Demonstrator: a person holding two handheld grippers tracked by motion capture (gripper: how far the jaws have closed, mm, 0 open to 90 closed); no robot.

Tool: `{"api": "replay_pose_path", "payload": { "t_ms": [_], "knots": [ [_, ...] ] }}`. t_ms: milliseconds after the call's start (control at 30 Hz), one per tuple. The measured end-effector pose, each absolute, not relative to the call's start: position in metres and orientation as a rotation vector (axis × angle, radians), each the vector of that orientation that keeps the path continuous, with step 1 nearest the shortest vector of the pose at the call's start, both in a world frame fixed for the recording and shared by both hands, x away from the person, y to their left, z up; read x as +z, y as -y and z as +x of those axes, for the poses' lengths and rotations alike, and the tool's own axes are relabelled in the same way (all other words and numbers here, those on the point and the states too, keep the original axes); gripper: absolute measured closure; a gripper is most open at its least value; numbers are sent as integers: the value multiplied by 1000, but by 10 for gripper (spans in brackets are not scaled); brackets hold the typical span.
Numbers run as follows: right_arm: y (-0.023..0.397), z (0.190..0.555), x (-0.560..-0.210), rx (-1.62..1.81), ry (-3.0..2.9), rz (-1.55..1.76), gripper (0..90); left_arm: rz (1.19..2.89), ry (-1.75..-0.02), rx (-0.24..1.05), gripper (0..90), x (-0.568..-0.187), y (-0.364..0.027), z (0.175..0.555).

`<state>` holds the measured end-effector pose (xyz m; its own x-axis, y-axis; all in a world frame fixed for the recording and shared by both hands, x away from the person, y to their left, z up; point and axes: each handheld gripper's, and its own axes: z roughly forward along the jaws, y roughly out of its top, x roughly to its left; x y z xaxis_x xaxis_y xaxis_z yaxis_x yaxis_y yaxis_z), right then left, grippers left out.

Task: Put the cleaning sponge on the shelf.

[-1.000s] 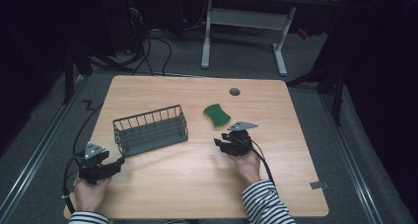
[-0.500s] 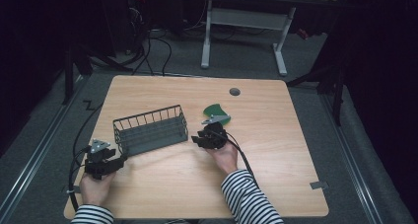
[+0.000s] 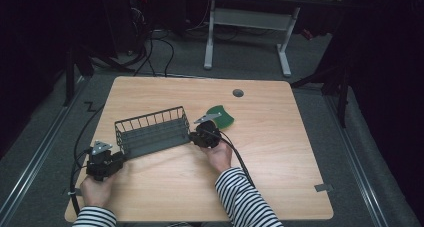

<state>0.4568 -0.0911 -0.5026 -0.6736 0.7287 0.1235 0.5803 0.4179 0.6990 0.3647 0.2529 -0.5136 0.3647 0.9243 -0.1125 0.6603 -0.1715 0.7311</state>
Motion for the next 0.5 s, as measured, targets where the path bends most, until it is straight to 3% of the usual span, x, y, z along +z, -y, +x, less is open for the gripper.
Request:
{"api": "replay_pose_path", "payload": {
  "t_ms": [233, 500],
  "knots": [
    [93, 453, -503, 1112, -2465, 1148, 862, 1939, -1362, 458, 833, -514, -251, 364],
    [102, 445, -503, 1113, -2476, 1147, 864, 1949, -1334, 416, 851, -515, -249, 361]
  ]
}}
